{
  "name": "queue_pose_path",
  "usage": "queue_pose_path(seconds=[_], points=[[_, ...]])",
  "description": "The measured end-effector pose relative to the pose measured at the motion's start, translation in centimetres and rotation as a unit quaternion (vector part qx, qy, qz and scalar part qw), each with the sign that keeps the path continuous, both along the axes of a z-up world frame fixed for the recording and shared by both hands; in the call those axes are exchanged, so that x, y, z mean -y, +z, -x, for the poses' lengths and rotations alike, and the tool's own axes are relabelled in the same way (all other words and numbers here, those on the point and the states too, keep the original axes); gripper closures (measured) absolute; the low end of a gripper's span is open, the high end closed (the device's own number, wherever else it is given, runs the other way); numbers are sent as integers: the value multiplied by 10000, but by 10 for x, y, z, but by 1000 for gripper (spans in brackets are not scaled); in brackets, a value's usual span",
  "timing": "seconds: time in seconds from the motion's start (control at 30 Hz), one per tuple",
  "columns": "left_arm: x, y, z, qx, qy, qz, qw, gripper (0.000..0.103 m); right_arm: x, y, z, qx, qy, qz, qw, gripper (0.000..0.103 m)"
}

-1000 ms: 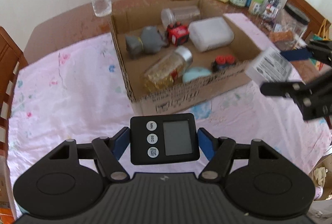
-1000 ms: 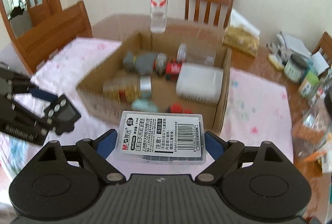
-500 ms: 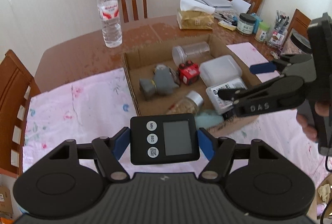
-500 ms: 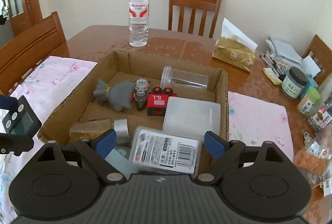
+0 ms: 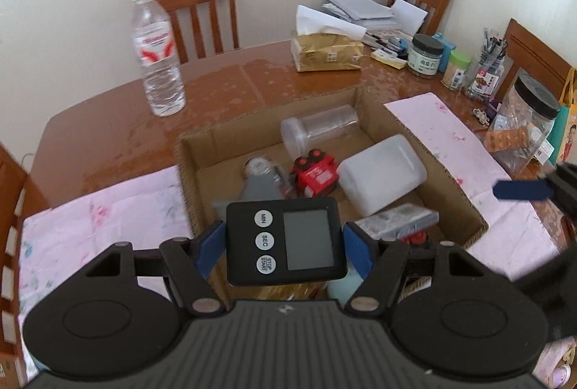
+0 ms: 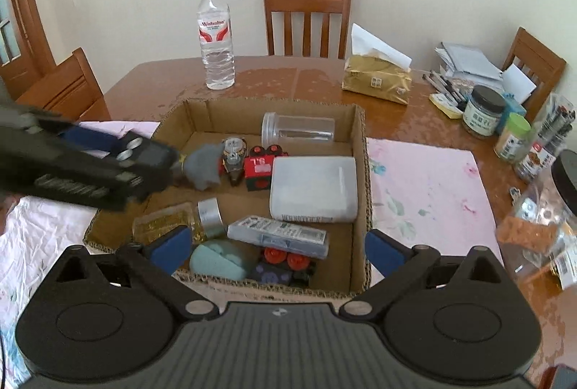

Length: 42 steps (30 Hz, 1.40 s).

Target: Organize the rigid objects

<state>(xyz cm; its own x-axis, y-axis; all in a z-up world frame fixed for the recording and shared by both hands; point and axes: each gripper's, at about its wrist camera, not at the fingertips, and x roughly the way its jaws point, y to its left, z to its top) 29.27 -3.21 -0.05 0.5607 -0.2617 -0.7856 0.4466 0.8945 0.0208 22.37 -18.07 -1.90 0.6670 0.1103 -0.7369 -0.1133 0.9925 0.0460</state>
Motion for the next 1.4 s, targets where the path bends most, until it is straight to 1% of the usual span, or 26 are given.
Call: queue_pose_path(seconds=[0.13,0.2,0.23,0.27,0.3,0.33,0.4,0.47,0.63,0.77,0.83,0.9,1.07,1.13,1.27,1.4], points=[[19,-13,-14,-22,-68,-54,10000,33,1,-4,5,-81,-54,96,9999,0],[25,-20,-22,-48,-66,1,10000,33,3,-5,7,-112,-88,105,9998,0],[28,-23,-25,-54,-72,48,9999,31,3,-5,8,-112,-102,103,9998,0],[29,-24,-26,-43,-64,92,9999,20,4,-5,8,-107,-121,106,9998,0],[31,-25,-27,-9,-54,105,9999,14,5,-4,8,-105,-134,106,9998,0],[32,-24,-25,110,-8,92,9999,7,7,-3,9,-101,-155,102,9998,0],[33,-19,-20,406,43,19,9992,6,9,-2,9,-85,-200,79,9997,0],[32,-13,-17,500,41,-40,9987,6,12,-1,8,-90,-230,63,9997,0],[18,10,-1,863,146,-9,9962,5,15,2,2,-170,-386,116,9990,0],[1,27,19,1035,372,5,9939,2,17,6,-4,-291,-564,147,9979,0],[-7,30,31,1009,603,-40,9931,2,17,8,-6,-344,-639,135,9973,0],[-13,30,41,896,808,-55,9927,2,17,9,-6,-413,-699,114,9966,0],[-23,23,60,381,1479,-285,9879,2,11,12,1,-636,-756,161,9950,0],[-24,22,65,201,1565,-341,9869,2,8,17,5,-650,-741,196,9949,0],[-24,25,71,39,1707,-403,9845,2,4,24,11,-672,-706,284,9948,0],[-24,32,76,61,1752,-330,9840,2,3,31,15,-657,-730,333,9946,0]])
